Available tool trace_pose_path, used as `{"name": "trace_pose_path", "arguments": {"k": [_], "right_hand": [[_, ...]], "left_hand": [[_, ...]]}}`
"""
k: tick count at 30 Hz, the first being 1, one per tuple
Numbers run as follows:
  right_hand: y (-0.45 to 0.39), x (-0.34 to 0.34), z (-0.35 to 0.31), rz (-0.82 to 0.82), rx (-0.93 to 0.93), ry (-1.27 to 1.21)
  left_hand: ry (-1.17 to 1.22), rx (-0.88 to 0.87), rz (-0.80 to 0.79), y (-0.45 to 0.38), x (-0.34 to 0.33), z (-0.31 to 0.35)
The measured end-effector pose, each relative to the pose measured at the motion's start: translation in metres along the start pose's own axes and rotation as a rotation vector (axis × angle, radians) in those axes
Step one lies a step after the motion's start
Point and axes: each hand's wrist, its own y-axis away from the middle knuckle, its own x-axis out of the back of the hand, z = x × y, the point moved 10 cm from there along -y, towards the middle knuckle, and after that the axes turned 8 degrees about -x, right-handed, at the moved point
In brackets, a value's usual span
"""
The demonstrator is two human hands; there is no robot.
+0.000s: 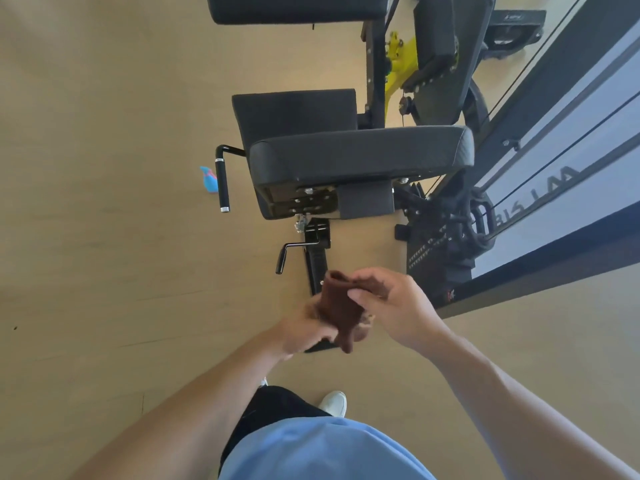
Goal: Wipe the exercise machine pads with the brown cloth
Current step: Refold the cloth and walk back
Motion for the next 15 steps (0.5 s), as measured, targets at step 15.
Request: {"name": "trace_pose_path", "arguments": {"k": [15], "right_hand": [[-0.068, 0.045, 0.159, 0.282, -0.43, -0.934]], "left_hand": [[-0.171, 0.557, 0.076, 0.007, 0.066, -0.142]]}}
